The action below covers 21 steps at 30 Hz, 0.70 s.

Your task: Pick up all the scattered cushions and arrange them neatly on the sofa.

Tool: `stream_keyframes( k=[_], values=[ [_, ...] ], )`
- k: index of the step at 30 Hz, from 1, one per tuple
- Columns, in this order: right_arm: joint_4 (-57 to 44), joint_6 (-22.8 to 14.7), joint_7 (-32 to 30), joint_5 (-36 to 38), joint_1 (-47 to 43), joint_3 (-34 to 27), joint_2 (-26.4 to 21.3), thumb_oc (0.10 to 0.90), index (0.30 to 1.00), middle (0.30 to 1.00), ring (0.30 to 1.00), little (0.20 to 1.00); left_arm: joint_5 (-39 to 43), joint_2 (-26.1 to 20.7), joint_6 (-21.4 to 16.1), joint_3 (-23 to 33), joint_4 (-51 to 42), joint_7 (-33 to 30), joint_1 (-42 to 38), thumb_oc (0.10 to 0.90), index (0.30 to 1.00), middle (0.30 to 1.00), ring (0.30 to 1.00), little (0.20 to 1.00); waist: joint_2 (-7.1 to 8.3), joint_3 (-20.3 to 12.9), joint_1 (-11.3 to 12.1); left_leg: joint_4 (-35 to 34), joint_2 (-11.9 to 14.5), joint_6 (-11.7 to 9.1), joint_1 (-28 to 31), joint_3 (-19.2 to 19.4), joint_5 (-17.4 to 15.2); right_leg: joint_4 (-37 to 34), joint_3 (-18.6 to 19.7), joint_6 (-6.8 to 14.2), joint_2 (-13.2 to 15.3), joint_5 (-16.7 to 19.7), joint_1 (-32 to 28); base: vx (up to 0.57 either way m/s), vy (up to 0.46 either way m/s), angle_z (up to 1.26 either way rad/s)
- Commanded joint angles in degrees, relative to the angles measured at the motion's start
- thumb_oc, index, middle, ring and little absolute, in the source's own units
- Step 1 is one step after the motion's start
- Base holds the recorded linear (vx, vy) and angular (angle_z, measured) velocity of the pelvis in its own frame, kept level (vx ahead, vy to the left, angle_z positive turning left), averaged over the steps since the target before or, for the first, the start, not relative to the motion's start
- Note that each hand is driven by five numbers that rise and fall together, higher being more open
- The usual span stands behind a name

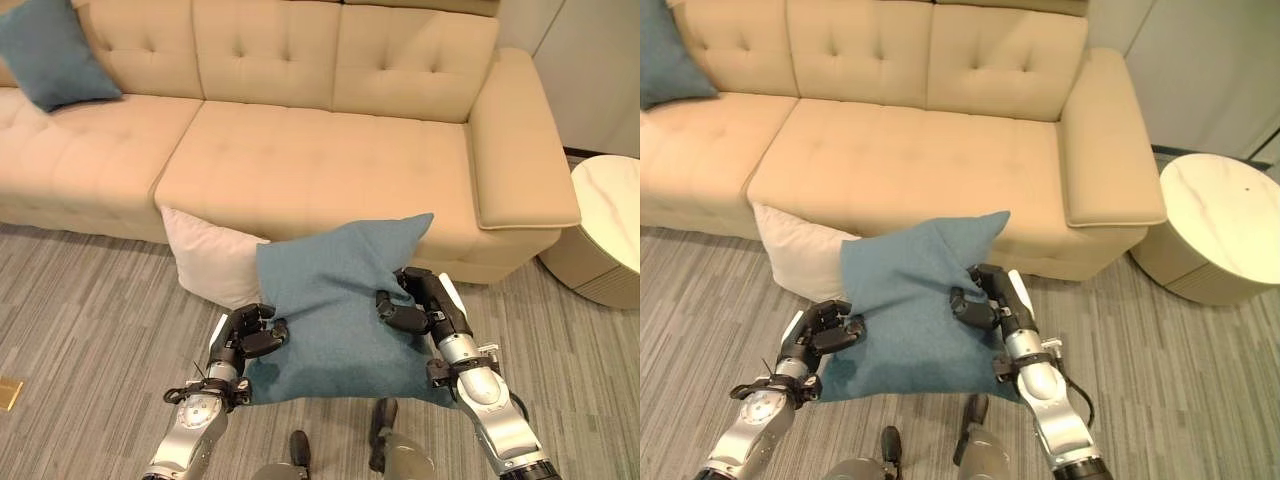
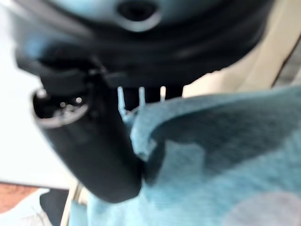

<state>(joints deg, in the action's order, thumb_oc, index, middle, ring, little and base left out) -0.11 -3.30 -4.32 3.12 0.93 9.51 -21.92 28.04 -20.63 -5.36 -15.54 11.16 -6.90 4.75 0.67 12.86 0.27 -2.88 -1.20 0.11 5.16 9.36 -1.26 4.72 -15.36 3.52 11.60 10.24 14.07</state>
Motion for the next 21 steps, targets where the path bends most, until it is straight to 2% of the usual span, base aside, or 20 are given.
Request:
stream_keyframes(
  k=[1,2,3,4,5,6,8,9,11,12,13,14,17,18,20,21],
  values=[
    [-4.48,-8.43,-0.91,2.34,-4.66,-0.81,-0.07,0.4,0.3,0.3,0.3,0.3,1.12,1.82,-8.07,1.08,-10.12,2.12,-6.36,0.4,0.3,0.3,0.3,0.3,-1.29,-7.77,0.56,10.62,1.53,-1.56,-2.32,-5.29,-10.03,0.63,-0.88,3.35,-2.84,-9.6,-5.31,0.34,-0.173,0.04],
    [-4.48,-8.43,-0.91,2.35,-4.65,-0.83,-0.08,0.4,0.3,0.3,0.3,0.3,1.11,1.83,-8.07,1.06,-10.12,2.11,-6.37,0.4,0.3,0.3,0.3,0.3,-1.39,-7.8,0.41,11.26,1.67,-1.64,-2.69,-5.48,-10.36,0.54,-1.1,3.29,-2.93,-9.59,-5.37,0.2,-0.197,0.14],
    [-4.6,-8.64,-1.51,3.39,-4.53,-1.33,-0.46,0.4,0.3,0.3,0.3,0.3,1.06,1.87,-8.03,0.63,-10.51,1.73,-7.58,0.4,0.3,0.3,0.3,0.3,-1.0,-6.98,0.35,21.69,3.89,-3.7,-7.28,-4.54,-6.67,-0.6,-2.24,1.82,-3.44,-10.6,-8.01,0.12,-0.149,0.29],
    [-4.6,-8.63,-1.51,3.4,-4.56,-1.36,-0.45,0.4,0.3,0.3,0.3,0.3,1.07,1.85,-8.02,0.62,-10.5,1.73,-7.63,0.4,0.3,0.3,0.3,0.3,-1.13,-7.13,0.14,22.53,4.06,-3.78,-8.0,-4.84,-6.97,-0.68,-2.51,1.74,-3.57,-10.54,-7.85,0.22,-0.254,0.44],
    [-4.76,-8.64,-1.97,3.8,-4.8,-1.28,-0.96,0.4,0.3,0.3,0.3,0.3,1.11,2.08,-8.36,0.7,-10.79,1.31,-8.4,0.4,0.3,0.3,0.3,0.3,-0.91,-6.0,0.77,31.46,5.18,-4.15,-12.22,-4.52,-5.29,-1.92,-2.93,0.21,-4.61,-12.09,-10.28,0.15,-0.151,0.25],
    [-4.56,-8.6,-2.02,3.87,-4.79,-1.22,-1.11,0.4,0.3,0.3,0.3,0.3,1.1,2.08,-8.46,0.85,-10.96,1.24,-8.53,0.4,0.3,0.3,0.3,0.3,-0.43,-5.94,0.89,32.83,5.26,-3.93,-13.63,-4.08,-4.63,-2.4,-3.02,-0.17,-4.6,-12.69,-10.92,0.22,-0.172,0.12],
    [-4.4,-8.44,-2.05,3.85,-4.7,-1.1,-1.24,0.4,0.3,0.3,0.3,0.3,1.33,2.12,-8.55,0.84,-11.21,1.08,-8.61,0.4,0.3,0.3,0.3,0.3,-0.49,-5.65,1.21,33.78,5.83,-3.69,-14.83,-3.9,-5.45,-2.41,-2.9,-0.56,-5.2,-13.65,-11.76,0.18,-0.052,-0.07],
    [-4.42,-8.18,-1.96,3.95,-4.31,-1.13,-1.35,0.4,0.3,0.3,0.3,0.3,1.6,2.23,-8.52,1.03,-11.21,1.06,-8.62,0.4,0.3,0.3,0.3,0.3,0.15,-5.54,1.79,30.89,5.1,-3.02,-17.18,-3.65,-6.86,-2.69,-2.81,-0.41,-5.1,-14.85,-13.07,0.16,-0.016,-0.01],
    [-4.35,-8.13,-2.01,4.13,-4.22,-1.3,-1.35,0.4,0.3,0.3,0.3,0.3,1.57,2.09,-8.42,0.79,-11.11,1.14,-8.6,0.4,0.3,0.3,0.3,0.3,0.54,-5.66,2.08,28.15,4.91,-2.7,-18.11,-3.34,-7.47,-2.98,-2.96,-0.15,-5.1,-15.52,-13.82,0.25,0.01,0.19],
    [-3.88,-8.09,-2.42,4.06,-4.04,-1.38,-1.28,0.4,0.3,0.3,0.3,0.3,1.24,2.11,-8.09,0.27,-10.65,1.29,-8.45,0.4,0.3,0.3,0.3,0.3,0.37,-6.08,2.36,19.8,5.22,-2.79,-18.75,-2.07,-4.22,-3.2,-3.62,0.02,-5.62,-16.68,-15.26,0.25,0.035,0.17],
    [-3.88,-8.09,-2.42,4.06,-4.04,-1.38,-1.28,0.4,0.3,0.3,0.3,0.3,1.24,2.1,-8.09,0.27,-10.65,1.29,-8.45,0.4,0.3,0.3,0.3,0.3,0.39,-6.07,2.36,19.75,5.2,-2.79,-18.7,-2.06,-4.2,-3.2,-3.61,0.02,-5.6,-16.68,-15.27,0.38,0.093,0.19],
    [-3.35,-8.09,-3.07,3.76,-4.02,-1.45,-1.03,0.4,0.3,0.3,0.3,0.3,0.95,2.27,-7.85,0.12,-10.38,1.08,-8.64,0.4,0.3,0.3,0.3,0.3,-0.3,-6.41,3.03,11.62,4.97,-3.52,-19.67,-1.86,0.82,-3.48,-3.6,0.29,-6.97,-17.91,-17.1,0.21,0.058,0.3],
    [-2.72,-8.12,-3.52,3.47,-4.38,-1.46,-0.67,0.4,0.3,0.3,0.3,0.3,0.78,2.24,-7.75,0.08,-10.36,0.81,-8.56,0.4,0.3,0.3,0.3,0.3,-0.17,-6.1,4.22,8.55,3.89,-3.97,-21.41,-3.55,2.61,-3.01,-3.05,0.34,-7.38,-19.1,-18.82,0.31,0.101,0.13],
    [-2.98,-8.1,-3.2,3.65,-4.34,-1.49,-0.38,0.4,0.3,0.3,0.3,0.3,1.12,2.1,-7.67,-0.07,-10.44,1.3,-8.13,0.4,0.3,0.3,0.3,0.3,-0.57,-6.77,4.47,6.33,3.77,-3.62,-20.54,-4.4,3.18,-2.48,-2.71,0.72,-7.74,-19.38,-19.05,0.32,0.168,-0.17],
    [-3.07,-8.12,-2.48,3.12,-4.19,-0.89,0.78,0.4,0.3,0.3,0.3,0.3,1.38,1.68,-7.23,0.14,-10.86,1.42,-7.12,0.4,0.3,0.3,0.3,0.3,-0.15,-7.79,5.09,8.04,2.12,-2.14,-18.58,-5.56,2.15,0.79,-2.09,2.07,-5.77,-19.82,-19.8,0.37,0.217,-0.35],
    [-3.07,-8.12,-2.48,3.11,-4.2,-0.9,0.77,0.4,0.3,0.3,0.3,0.3,1.39,1.68,-7.23,0.14,-10.87,1.42,-7.13,0.4,0.3,0.3,0.3,0.3,-0.21,-7.9,5.1,7.97,2.17,-2.11,-18.73,-5.57,2.3,0.75,-2.09,2.06,-5.83,-19.68,-19.63,0.21,0.171,-0.3]
  ],
)
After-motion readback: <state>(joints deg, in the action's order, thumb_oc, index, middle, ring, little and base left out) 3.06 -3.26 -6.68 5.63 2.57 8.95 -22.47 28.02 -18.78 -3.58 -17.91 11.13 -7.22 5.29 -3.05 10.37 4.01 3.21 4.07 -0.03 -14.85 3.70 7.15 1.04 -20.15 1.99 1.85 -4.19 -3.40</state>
